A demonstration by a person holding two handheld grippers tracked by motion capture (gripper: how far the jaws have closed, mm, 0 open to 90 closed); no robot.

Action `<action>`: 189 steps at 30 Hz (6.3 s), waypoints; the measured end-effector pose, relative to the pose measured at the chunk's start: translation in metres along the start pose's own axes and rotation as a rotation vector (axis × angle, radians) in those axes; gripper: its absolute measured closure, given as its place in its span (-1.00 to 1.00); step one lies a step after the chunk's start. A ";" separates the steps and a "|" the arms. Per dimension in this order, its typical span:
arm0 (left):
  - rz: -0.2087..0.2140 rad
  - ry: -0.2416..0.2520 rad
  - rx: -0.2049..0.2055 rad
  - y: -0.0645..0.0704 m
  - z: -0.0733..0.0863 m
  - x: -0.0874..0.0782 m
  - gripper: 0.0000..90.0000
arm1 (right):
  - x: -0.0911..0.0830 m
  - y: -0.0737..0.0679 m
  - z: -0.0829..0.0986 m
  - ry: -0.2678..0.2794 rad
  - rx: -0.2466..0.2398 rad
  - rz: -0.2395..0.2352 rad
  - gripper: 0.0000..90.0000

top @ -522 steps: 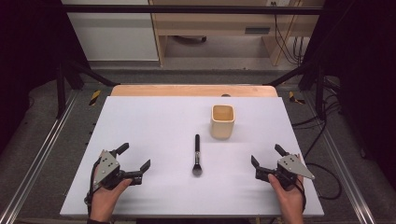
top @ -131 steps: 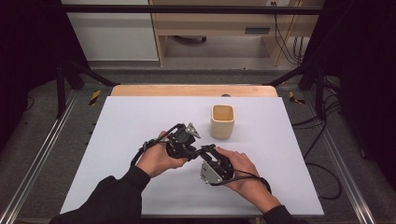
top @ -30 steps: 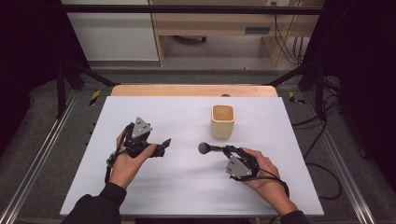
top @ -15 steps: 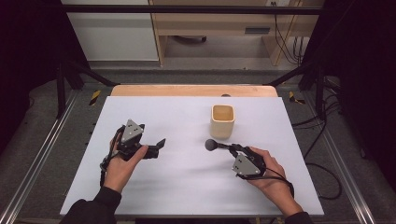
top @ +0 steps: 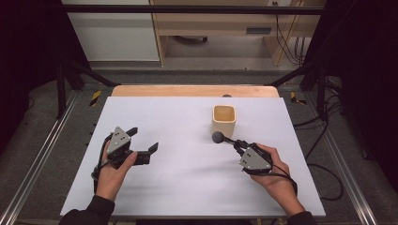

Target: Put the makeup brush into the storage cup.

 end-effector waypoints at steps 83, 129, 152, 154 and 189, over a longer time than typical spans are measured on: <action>0.126 0.176 -0.008 -0.003 0.060 -0.007 -0.91 | 0.005 0.045 -0.030 0.143 0.380 -0.060 0.65; 0.127 0.192 0.006 -0.001 0.058 -0.009 -0.91 | 0.031 0.078 -0.049 0.179 0.574 -0.057 0.65; 0.128 0.193 0.015 0.000 0.058 -0.009 -0.91 | 0.045 0.095 -0.057 0.189 0.626 -0.043 0.65; 0.128 0.196 0.016 0.000 0.058 -0.009 -0.91 | 0.046 0.095 -0.057 0.190 0.629 -0.045 0.65; 0.119 0.205 0.028 0.000 0.055 -0.011 -0.97 | 0.062 0.081 -0.059 0.218 0.723 -0.099 0.65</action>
Point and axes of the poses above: each handheld gripper's, and its own axes: x roughly forward along the jaws, z roughly out of its underside, y roughly to its right, the point moved 7 cm from there along x, roughly forward along the jaws, and after that the axes turned 15 degrees about -y, right-handed, at the moved point
